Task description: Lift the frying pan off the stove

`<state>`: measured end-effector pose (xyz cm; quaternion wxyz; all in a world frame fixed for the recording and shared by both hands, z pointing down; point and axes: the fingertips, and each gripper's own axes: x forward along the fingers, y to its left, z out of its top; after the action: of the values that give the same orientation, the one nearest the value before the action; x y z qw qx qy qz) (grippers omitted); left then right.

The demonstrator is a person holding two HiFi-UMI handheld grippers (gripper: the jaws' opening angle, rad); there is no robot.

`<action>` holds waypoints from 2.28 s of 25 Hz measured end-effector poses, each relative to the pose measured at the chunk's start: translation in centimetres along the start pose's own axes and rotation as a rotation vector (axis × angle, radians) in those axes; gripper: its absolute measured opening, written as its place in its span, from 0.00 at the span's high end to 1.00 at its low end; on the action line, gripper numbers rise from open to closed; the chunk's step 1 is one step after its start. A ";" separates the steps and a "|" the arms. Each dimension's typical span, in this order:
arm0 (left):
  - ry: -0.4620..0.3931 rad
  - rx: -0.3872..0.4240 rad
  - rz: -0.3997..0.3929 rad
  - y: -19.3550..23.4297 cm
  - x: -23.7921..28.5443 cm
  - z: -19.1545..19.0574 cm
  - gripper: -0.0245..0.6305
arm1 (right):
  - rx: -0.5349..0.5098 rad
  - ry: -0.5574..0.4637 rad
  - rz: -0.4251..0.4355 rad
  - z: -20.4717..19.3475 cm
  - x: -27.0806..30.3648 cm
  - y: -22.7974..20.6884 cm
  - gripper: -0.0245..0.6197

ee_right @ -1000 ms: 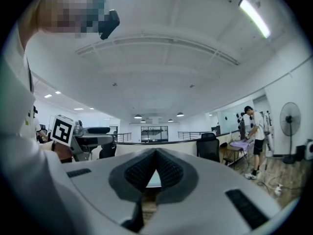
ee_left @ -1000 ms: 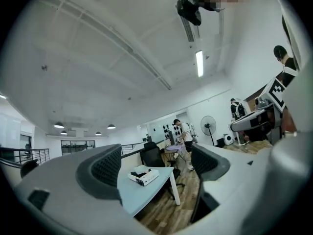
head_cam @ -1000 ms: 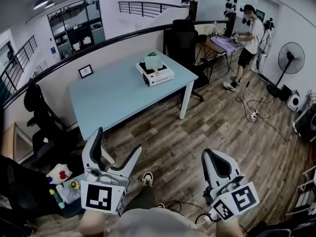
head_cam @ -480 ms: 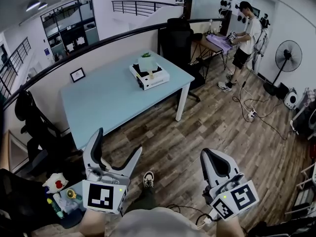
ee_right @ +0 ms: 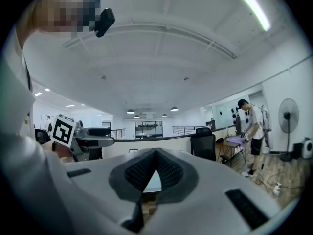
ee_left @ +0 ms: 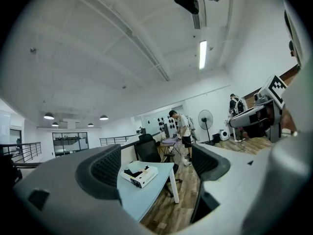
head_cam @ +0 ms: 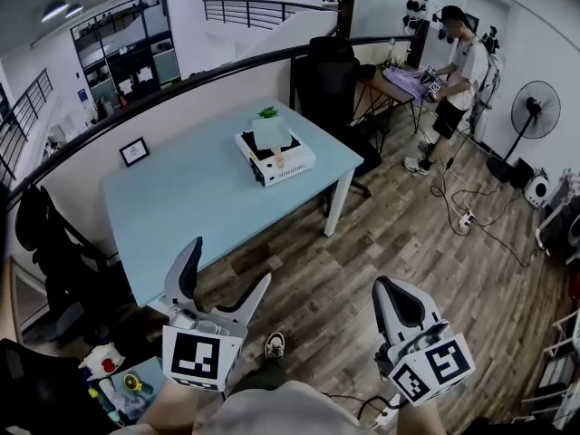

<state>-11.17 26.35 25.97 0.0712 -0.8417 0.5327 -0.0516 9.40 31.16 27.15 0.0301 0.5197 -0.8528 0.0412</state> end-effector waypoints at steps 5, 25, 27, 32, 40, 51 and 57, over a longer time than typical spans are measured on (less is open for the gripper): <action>0.033 0.004 -0.017 4.4 6.2 -1.3 0.31 | 0.010 0.016 0.003 0.8 6.9 -1.6 0.96; 0.051 -0.072 -0.089 15.6 20.3 -6.3 0.31 | 0.014 0.103 -0.044 -0.5 25.2 -4.5 0.96; 0.052 -0.077 -0.096 15.9 21.2 -6.7 0.31 | 0.009 0.109 -0.044 -0.7 26.0 -4.9 0.96; 0.061 -0.087 -0.097 15.8 23.8 -8.4 0.31 | -0.009 0.111 -0.029 -1.1 28.2 -6.6 0.96; 0.106 -0.132 -0.076 15.2 29.4 -10.7 0.31 | 0.003 0.127 0.021 -2.9 32.0 -11.3 0.96; 0.238 -0.143 0.004 13.7 42.9 -13.2 0.31 | 0.015 0.207 0.172 -3.9 41.5 -23.4 0.96; 0.345 -0.156 0.112 14.1 49.7 -15.4 0.31 | -0.001 0.239 0.275 -3.6 47.6 -31.3 0.96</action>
<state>-4.97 -25.56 39.21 -0.0838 -0.7924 0.5854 -0.1496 15.46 -24.86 36.47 0.1254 0.3896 -0.9062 0.1062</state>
